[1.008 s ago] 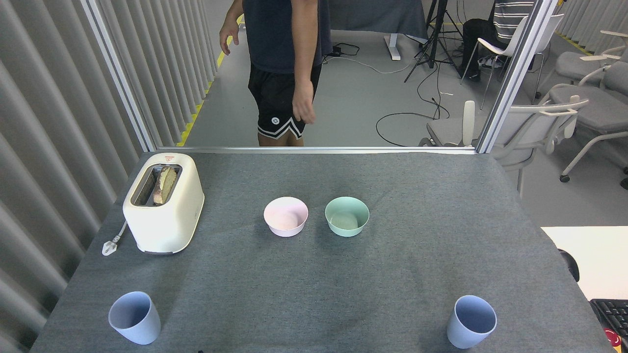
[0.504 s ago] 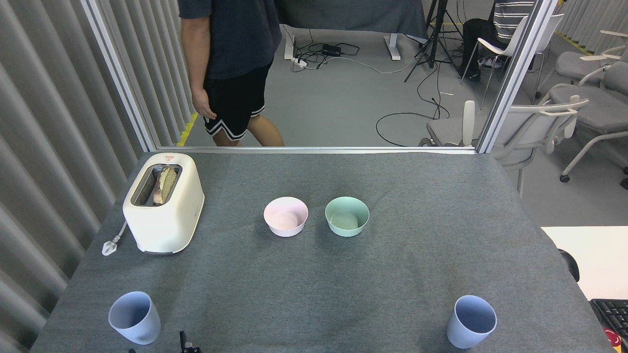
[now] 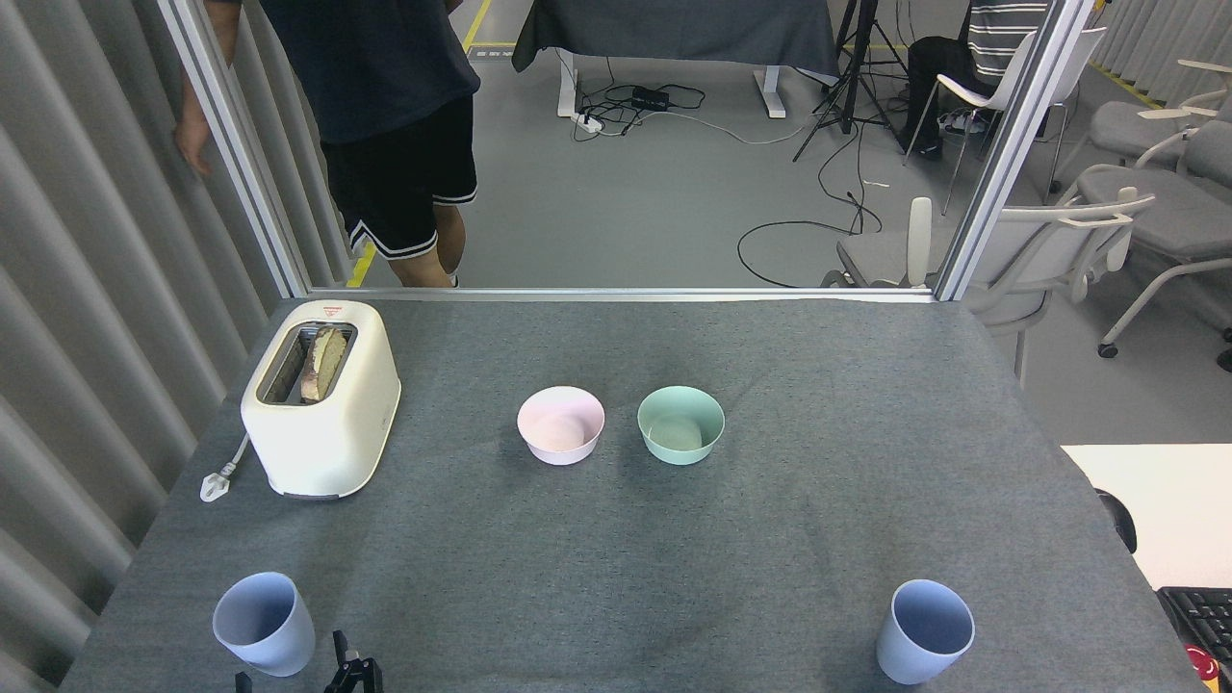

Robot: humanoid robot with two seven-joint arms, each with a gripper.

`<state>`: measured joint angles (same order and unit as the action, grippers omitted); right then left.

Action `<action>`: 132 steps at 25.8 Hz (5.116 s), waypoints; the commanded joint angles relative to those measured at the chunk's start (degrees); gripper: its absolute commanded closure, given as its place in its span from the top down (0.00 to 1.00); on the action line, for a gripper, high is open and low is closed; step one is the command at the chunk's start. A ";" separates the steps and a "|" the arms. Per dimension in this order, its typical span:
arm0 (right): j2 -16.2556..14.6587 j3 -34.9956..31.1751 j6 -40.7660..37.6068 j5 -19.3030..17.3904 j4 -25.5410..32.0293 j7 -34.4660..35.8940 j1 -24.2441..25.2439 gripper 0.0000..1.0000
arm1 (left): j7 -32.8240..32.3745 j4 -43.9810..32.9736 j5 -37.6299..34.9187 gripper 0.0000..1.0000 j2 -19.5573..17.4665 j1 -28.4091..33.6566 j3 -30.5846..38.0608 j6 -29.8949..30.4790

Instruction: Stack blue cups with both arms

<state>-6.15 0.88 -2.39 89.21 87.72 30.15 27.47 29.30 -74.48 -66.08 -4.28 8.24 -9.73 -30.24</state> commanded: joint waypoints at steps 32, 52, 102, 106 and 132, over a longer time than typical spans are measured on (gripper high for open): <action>0.00 0.00 0.02 0.09 -0.01 -0.01 0.75 1.00 | -0.03 8.12 2.54 0.96 -0.38 -7.19 3.66 2.47; 0.00 0.00 0.46 0.00 -0.01 -0.01 0.92 1.00 | 0.06 6.19 -6.60 0.65 1.99 -9.29 -21.82 13.46; 0.09 -6.15 0.29 -5.63 -5.46 -0.09 1.01 1.00 | 0.85 -5.23 -12.14 1.00 1.55 8.37 -20.51 8.27; -0.44 -8.09 0.64 -5.36 -7.21 -3.52 -2.59 1.00 | 0.85 -6.12 -12.14 1.00 1.46 10.04 -18.66 8.36; -5.80 -3.96 0.72 -5.01 -16.00 -11.70 -18.77 1.00 | 0.94 -5.76 -12.14 1.00 1.55 9.95 -18.22 8.01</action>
<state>-11.78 -3.59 -1.66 84.24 72.14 18.90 9.96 30.22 -80.24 -78.22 -2.76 18.32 -28.03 -22.27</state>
